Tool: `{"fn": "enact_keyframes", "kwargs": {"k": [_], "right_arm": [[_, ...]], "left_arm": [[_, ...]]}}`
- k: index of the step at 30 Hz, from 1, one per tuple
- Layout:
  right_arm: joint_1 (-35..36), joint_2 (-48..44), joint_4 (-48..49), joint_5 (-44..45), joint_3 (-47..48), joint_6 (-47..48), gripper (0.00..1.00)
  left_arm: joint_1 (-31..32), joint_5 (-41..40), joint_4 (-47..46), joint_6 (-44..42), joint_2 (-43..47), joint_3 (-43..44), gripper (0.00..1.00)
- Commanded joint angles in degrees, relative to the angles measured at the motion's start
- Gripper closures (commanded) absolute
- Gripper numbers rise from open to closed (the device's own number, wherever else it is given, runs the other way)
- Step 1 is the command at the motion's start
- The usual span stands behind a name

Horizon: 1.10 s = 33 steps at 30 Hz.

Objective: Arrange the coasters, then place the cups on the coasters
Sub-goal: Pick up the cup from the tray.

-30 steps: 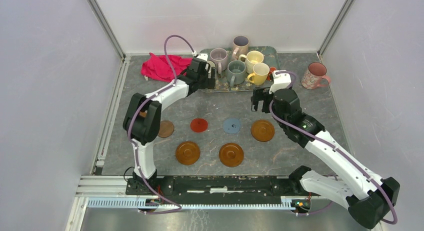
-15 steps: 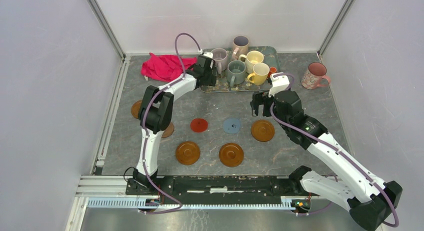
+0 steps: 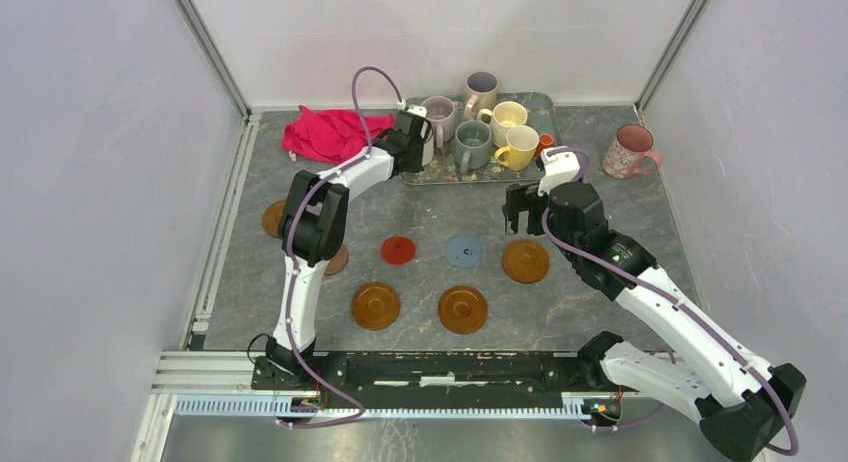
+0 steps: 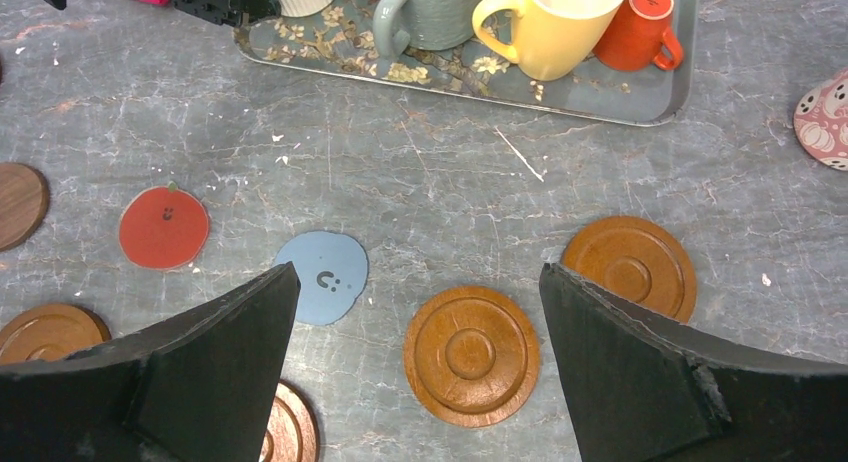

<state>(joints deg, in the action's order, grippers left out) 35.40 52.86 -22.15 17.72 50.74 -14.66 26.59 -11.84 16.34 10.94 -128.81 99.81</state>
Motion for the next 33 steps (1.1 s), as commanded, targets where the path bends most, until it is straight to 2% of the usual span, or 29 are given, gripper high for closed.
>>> {"fn": "enact_keyframes", "kwargs": {"k": [1,4,6,21,33], "right_arm": [[-0.05,-1.39,-0.87,1.98,1.47,0.93,0.02],[-0.04,-1.53,-0.88,2.36,1.29,0.93,0.02],[-0.04,-1.37,-0.96,2.51,1.38,1.14,0.02],[0.01,-0.22,-0.24,2.78,1.82,2.15,0.02],[-0.04,0.16,1.85,2.11,0.43,3.04,0.02]], "left_arm": [[-0.22,0.58,-0.95,-1.94,0.08,2.41,0.81],[-0.13,0.67,-0.95,-2.66,1.2,2.24,0.93],[-0.07,0.65,-0.89,-3.34,1.82,2.28,0.98],[0.91,1.62,-4.71,-4.49,12.04,-3.52,0.98],[0.92,-0.73,-7.43,-1.37,22.7,-14.15,0.98]]}}
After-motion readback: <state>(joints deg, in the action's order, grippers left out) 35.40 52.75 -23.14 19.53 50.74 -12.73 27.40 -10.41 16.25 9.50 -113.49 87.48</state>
